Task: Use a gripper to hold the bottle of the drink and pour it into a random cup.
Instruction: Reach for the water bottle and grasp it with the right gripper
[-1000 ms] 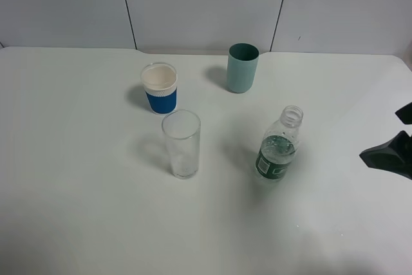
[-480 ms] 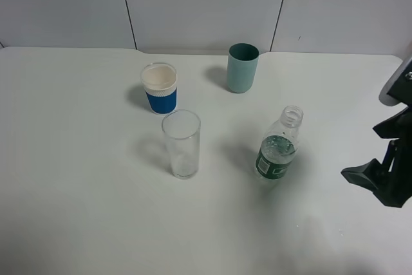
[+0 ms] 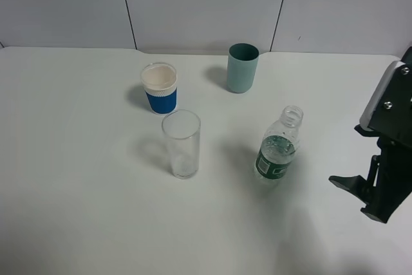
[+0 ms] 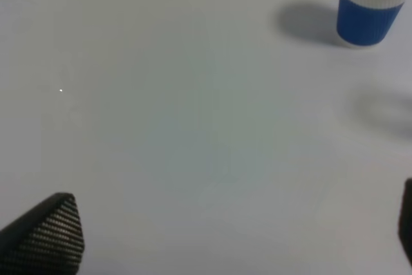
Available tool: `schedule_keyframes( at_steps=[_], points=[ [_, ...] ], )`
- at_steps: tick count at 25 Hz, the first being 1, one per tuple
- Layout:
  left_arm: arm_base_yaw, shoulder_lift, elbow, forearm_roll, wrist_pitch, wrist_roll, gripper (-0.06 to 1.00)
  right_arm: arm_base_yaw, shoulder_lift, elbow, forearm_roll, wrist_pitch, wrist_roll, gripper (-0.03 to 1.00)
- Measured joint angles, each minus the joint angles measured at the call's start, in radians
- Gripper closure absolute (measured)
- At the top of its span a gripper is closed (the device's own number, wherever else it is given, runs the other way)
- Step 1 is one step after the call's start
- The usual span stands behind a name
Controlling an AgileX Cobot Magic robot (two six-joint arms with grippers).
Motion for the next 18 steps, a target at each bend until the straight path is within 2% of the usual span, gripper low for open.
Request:
schedule_keyframes(
  at_steps=[2, 10, 12, 14, 17, 18],
  points=[
    [0.000, 0.000, 0.000, 0.000, 0.000, 0.000, -0.05, 0.004, 0.000, 0.015, 0.001, -0.034, 0.001, 0.13],
    [0.000, 0.000, 0.000, 0.000, 0.000, 0.000, -0.05, 0.004, 0.000, 0.031, 0.045, -0.072, 0.003, 0.18],
    [0.000, 0.000, 0.000, 0.000, 0.000, 0.000, -0.05, 0.004, 0.000, 0.031, 0.012, -0.084, 0.051, 0.20],
    [0.000, 0.000, 0.000, 0.000, 0.000, 0.000, -0.05, 0.004, 0.000, 0.031, -0.091, -0.102, 0.183, 0.21],
    [0.000, 0.000, 0.000, 0.000, 0.000, 0.000, -0.05, 0.004, 0.000, 0.031, -0.336, -0.162, 0.500, 0.21],
    [0.000, 0.000, 0.000, 0.000, 0.000, 0.000, -0.05, 0.004, 0.000, 0.031, -0.427, -0.186, 0.653, 0.22]
  ],
)
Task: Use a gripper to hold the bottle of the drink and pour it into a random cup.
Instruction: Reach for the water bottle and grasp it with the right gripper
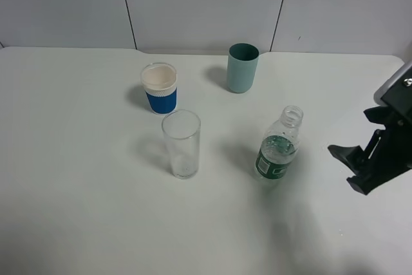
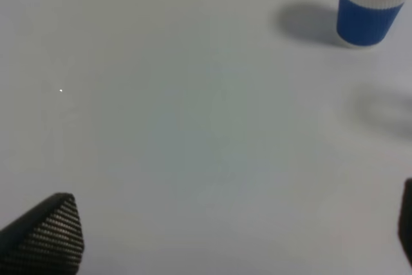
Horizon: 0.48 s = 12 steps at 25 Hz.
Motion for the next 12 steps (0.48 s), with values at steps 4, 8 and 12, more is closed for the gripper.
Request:
schedule_keyframes(
  at_steps=[4, 8, 12],
  points=[
    [0.000, 0.000, 0.000, 0.000, 0.000, 0.000, -0.05, 0.000, 0.000, 0.008, -0.244, -0.063, 0.359, 0.27],
    [0.000, 0.000, 0.000, 0.000, 0.000, 0.000, -0.05, 0.000, 0.000, 0.044, -0.290, -0.123, 0.454, 0.31],
    [0.000, 0.000, 0.000, 0.000, 0.000, 0.000, -0.05, 0.028, 0.000, 0.053, -0.313, -0.143, 0.466, 0.32]
  ],
)
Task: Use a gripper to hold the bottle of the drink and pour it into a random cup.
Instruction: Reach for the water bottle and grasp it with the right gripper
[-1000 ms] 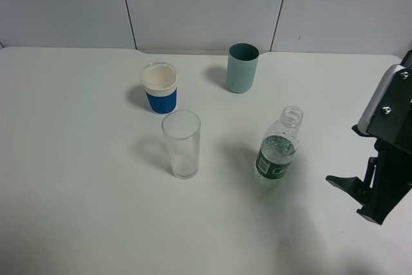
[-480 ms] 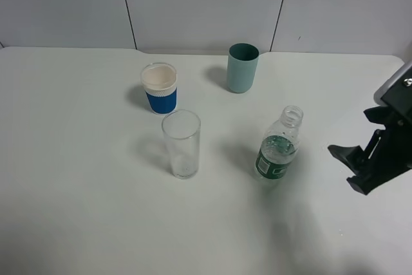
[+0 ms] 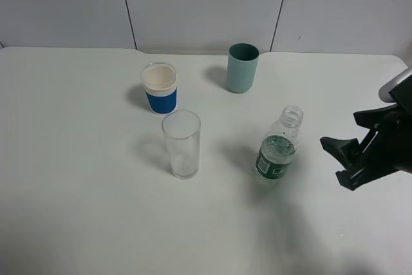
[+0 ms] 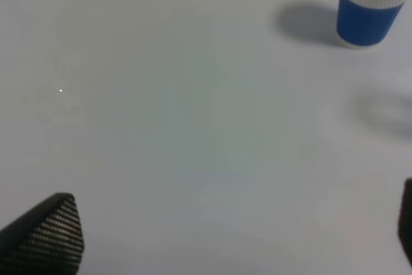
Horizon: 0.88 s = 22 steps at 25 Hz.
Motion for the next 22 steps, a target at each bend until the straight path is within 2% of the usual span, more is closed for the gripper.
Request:
schedule_keyframes(
  at_steps=[6, 8, 12, 18, 22],
  points=[
    [0.000, 0.000, 0.000, 0.000, 0.000, 0.000, -0.05, 0.164, 0.000, 0.000, -0.046, 0.088, -0.003, 0.31],
    [0.000, 0.000, 0.000, 0.000, 0.000, 0.000, -0.05, 0.199, 0.000, 0.000, -0.038, 0.105, -0.003, 0.27],
    [0.000, 0.000, 0.000, 0.000, 0.000, 0.000, -0.05, 0.211, 0.000, 0.000, -0.009, 0.104, 0.000, 0.15],
    [0.000, 0.000, 0.000, 0.000, 0.000, 0.000, -0.05, 0.211, 0.000, 0.000, 0.046, 0.012, 0.052, 0.13],
    [0.000, 0.000, 0.000, 0.000, 0.000, 0.000, -0.05, 0.211, 0.026, 0.000, 0.042, 0.069, 0.058, 0.12]
  ],
)
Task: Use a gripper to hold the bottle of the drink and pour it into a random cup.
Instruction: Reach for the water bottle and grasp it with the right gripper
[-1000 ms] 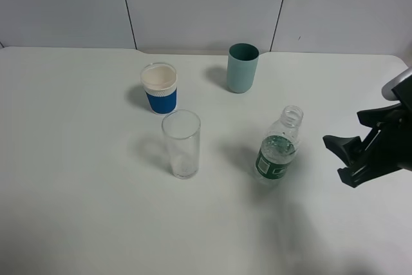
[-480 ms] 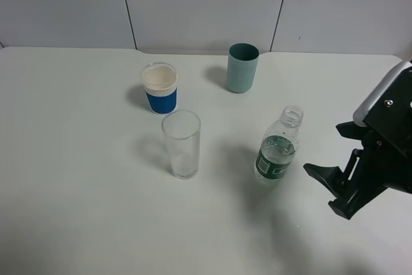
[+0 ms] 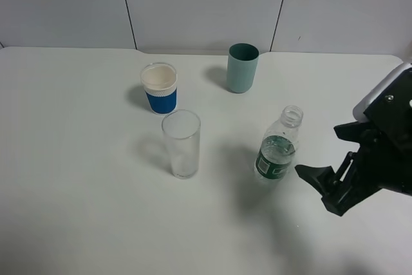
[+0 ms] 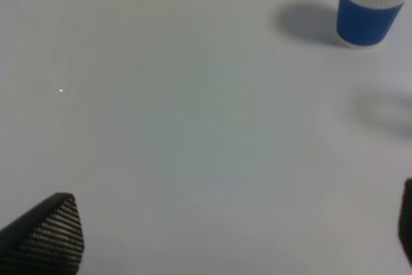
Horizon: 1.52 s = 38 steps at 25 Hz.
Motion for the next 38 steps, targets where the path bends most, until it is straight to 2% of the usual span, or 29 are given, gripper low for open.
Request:
schedule_keyframes(
  at_steps=[5, 13, 18, 23, 27, 32, 38],
  points=[
    [0.000, 0.000, 0.000, 0.000, 0.000, 0.000, -0.05, 0.000, 0.136, 0.000, -0.075, 0.005, 0.003, 0.02],
    [0.000, 0.000, 0.000, 0.000, 0.000, 0.000, -0.05, -0.008, 0.268, 0.000, -0.180, -0.087, -0.018, 0.00],
    [0.000, 0.000, 0.000, 0.000, 0.000, 0.000, -0.05, -0.106, 0.277, 0.000, -0.222, -0.172, -0.025, 0.00],
    [0.000, 0.000, 0.000, 0.000, 0.000, 0.000, -0.05, -0.207, 0.277, 0.000, -0.244, -0.315, -0.036, 0.00],
    [0.000, 0.000, 0.000, 0.000, 0.000, 0.000, -0.05, -0.236, 0.277, 0.000, -0.245, -0.394, -0.089, 0.00],
    [0.000, 0.000, 0.000, 0.000, 0.000, 0.000, -0.05, -0.245, 0.277, 0.000, -0.245, -0.415, -0.140, 0.00],
    [0.000, 0.000, 0.000, 0.000, 0.000, 0.000, -0.05, -0.334, 0.355, -0.001, -0.249, -0.540, -0.149, 0.00]
  ],
)
